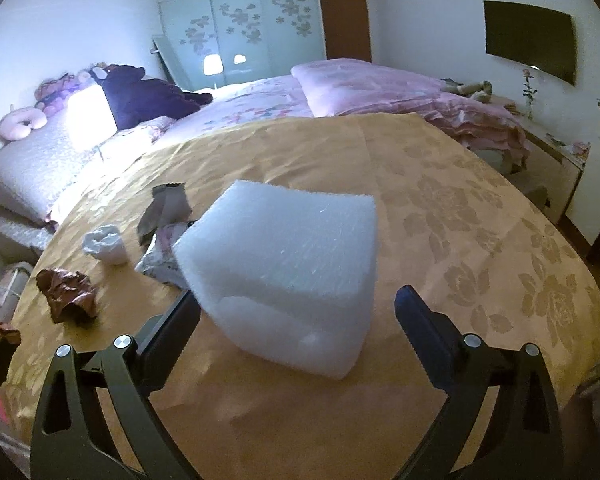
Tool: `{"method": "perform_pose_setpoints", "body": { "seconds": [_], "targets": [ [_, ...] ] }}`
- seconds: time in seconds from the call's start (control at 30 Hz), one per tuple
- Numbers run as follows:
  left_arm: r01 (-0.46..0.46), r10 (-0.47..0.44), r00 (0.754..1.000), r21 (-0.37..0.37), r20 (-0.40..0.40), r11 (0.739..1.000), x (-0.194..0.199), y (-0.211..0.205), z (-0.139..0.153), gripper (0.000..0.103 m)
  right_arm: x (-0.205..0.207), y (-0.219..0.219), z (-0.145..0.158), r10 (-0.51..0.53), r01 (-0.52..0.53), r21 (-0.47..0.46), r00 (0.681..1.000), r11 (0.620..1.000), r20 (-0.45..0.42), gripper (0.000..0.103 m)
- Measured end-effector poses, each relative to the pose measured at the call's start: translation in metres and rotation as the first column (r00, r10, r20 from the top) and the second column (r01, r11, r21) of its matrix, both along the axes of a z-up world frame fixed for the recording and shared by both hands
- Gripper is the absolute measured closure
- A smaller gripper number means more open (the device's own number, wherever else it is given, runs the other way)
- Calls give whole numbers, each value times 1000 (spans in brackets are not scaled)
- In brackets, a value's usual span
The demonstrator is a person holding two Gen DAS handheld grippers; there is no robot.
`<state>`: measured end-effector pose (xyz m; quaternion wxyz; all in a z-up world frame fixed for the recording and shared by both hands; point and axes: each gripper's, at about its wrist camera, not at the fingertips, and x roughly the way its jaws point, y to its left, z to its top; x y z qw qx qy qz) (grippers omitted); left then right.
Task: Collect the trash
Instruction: 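Grasp the white foam block with the right tool while left tool holds black bag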
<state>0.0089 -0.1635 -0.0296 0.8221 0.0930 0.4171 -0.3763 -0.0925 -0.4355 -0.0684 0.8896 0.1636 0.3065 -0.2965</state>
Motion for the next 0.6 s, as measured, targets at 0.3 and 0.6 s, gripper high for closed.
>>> {"method": "perform_pose_setpoints", "body": {
  "seconds": [0.3,0.6],
  "targets": [
    [-2,2,1000,5,-1,1000,0,-1,0,71,-7,3,2,45,-45,29,999,999,-4,33],
    [-1,1,1000,4,3,1000,0,-2,0,71,-23,29,14,145,-146,69,989,987,20,33]
  ]
}}
